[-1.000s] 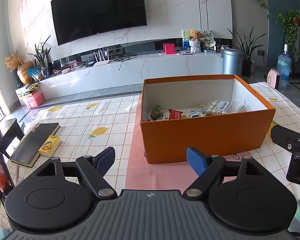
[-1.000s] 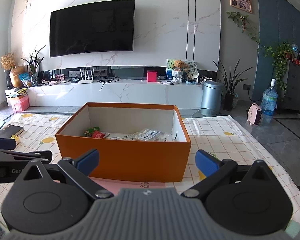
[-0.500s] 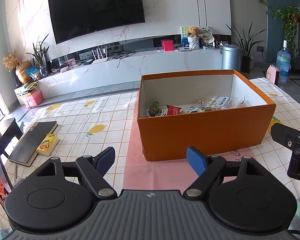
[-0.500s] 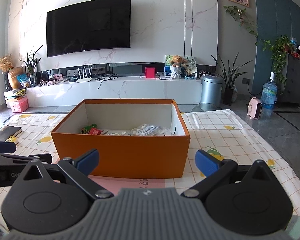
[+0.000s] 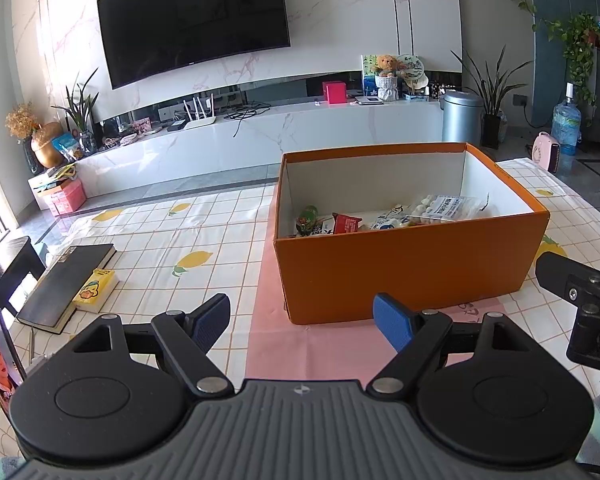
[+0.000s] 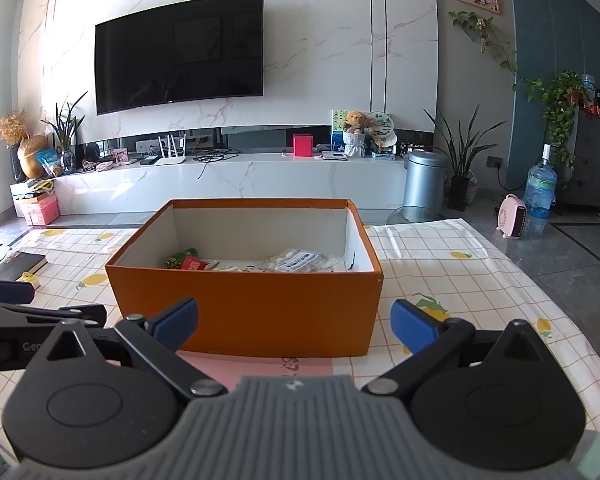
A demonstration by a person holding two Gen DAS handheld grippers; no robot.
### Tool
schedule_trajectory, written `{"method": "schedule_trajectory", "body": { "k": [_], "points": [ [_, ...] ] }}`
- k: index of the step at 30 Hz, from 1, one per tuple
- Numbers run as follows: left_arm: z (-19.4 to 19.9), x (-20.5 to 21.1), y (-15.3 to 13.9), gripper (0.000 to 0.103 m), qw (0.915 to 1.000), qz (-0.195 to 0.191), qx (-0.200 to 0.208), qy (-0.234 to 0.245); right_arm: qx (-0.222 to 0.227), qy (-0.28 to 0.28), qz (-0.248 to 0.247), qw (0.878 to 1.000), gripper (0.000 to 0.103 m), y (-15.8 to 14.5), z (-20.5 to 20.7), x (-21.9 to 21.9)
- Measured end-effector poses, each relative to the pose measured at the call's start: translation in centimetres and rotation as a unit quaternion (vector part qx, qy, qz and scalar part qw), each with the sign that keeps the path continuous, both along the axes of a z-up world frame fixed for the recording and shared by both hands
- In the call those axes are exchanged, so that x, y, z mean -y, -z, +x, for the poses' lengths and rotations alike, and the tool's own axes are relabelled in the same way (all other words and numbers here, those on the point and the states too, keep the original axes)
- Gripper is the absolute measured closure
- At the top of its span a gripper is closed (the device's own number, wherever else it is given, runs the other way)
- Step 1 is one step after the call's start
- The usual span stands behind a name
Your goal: Organize snacks
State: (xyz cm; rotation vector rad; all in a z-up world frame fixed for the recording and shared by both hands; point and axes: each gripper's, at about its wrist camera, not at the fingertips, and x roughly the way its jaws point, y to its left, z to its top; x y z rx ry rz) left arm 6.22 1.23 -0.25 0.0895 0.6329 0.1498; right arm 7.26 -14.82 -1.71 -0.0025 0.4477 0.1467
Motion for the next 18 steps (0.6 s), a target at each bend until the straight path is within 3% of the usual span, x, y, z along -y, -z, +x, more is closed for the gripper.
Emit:
{"method": "schedule_trajectory", "body": {
  "k": [18],
  "points": [
    [0.04,0.30,-0.40,0.008,1.0000,-0.006,0.000,0.001,-0.003,-0.001,0.004,1.000,0.004,0.06,0.23,-0.03]
  ]
}}
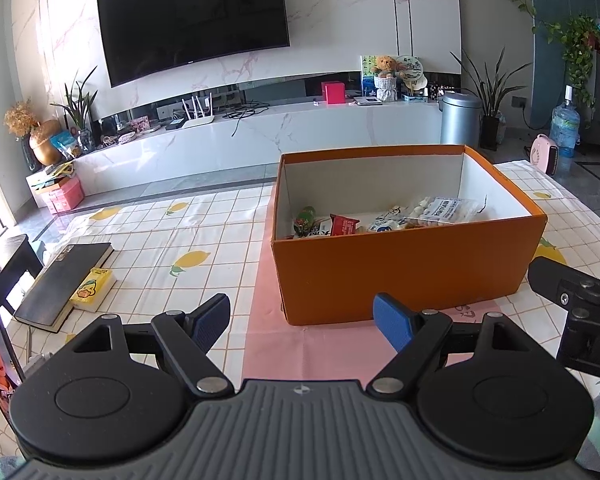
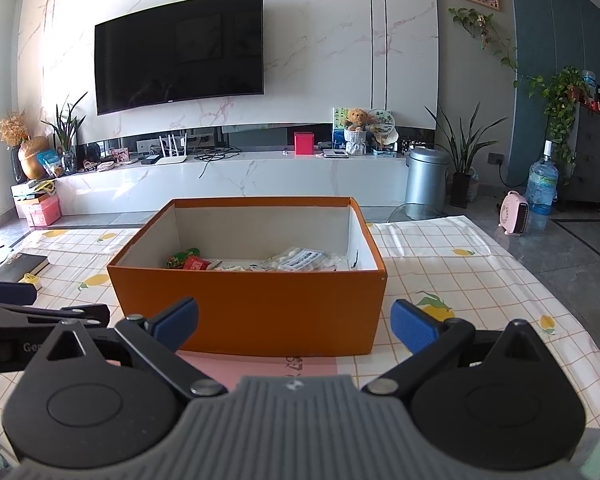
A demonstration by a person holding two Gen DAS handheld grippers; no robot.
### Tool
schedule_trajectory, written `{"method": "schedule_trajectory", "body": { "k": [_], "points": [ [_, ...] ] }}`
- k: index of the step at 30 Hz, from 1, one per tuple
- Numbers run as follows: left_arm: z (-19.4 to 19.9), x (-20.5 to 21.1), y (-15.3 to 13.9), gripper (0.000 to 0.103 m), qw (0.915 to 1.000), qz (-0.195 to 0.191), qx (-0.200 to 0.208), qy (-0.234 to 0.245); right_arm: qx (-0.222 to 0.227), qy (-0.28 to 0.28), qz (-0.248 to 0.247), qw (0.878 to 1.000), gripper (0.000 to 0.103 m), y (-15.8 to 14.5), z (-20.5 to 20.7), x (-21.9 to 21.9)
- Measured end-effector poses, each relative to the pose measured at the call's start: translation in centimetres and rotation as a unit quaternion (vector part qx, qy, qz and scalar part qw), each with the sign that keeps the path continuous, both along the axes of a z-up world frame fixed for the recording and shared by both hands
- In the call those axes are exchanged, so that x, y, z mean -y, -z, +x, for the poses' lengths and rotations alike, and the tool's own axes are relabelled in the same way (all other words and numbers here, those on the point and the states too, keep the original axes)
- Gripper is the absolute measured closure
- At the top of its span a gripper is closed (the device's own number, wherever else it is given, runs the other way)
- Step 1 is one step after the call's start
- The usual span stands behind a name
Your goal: Organize snacks
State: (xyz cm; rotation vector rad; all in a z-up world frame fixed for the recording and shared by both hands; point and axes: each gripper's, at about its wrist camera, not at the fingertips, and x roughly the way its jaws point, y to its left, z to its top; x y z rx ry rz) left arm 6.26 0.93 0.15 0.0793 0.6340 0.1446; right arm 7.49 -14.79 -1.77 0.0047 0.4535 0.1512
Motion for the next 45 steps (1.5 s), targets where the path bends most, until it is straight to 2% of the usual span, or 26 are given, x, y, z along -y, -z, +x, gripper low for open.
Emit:
{"method": "schedule_trajectory", "body": {
  "k": [45],
  "points": [
    [-0.17,0.23,-0.44,0.008,1.0000,-0.006,0.004,-0.002,-0.018,-0.005,0.001,1.000,0.004,-0.02,-0.07,0.09]
  ]
}}
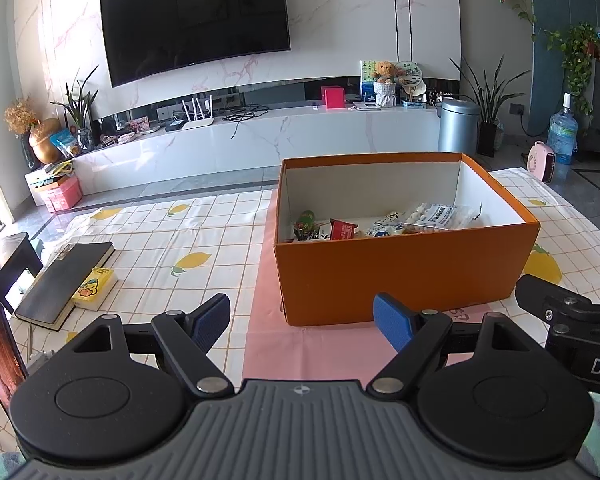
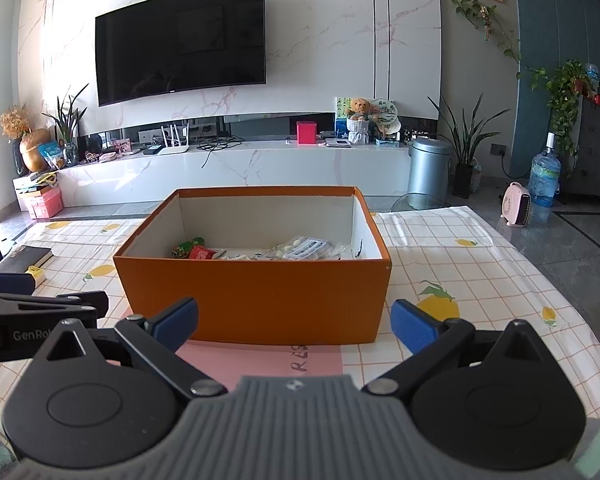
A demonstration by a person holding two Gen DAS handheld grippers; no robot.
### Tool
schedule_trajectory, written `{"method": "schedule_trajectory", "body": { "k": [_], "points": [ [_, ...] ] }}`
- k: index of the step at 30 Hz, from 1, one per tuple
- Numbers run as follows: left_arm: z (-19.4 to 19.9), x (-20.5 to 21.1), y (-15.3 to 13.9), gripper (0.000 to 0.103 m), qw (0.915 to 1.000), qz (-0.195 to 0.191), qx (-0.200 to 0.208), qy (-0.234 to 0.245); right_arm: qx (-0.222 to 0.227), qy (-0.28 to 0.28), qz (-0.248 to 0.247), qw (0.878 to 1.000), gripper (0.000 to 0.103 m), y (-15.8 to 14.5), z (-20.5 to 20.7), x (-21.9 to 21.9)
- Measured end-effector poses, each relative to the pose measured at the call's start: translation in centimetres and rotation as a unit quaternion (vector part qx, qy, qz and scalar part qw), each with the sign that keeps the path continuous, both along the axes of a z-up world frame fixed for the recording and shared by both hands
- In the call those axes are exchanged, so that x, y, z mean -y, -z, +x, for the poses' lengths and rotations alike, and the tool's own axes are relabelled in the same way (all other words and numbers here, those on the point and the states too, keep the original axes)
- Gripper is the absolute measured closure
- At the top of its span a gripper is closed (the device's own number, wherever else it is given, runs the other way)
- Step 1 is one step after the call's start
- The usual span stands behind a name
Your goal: Organize snacks
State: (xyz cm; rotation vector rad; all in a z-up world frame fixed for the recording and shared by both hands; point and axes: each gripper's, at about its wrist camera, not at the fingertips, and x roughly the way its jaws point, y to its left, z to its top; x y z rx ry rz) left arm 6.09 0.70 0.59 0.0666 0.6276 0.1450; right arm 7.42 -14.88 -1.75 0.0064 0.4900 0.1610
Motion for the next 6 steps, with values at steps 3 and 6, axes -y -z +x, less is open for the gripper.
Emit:
{"method": "schedule_trajectory", "body": {
  "k": [3,6],
  "points": [
    [-0.03,0.22,-0.18,0.008,1.0000,-0.002,0.004,0.001,-0.002,0.000,-0.001,1.000,0.004,0.07,-0.02,-0.02],
    [0.06,0.33,-0.33,0.008,1.0000,-0.002,0.008,0.001,-0.006,0.000,-0.002,1.000,0.004,0.16,0.08,-0.11]
  ]
}}
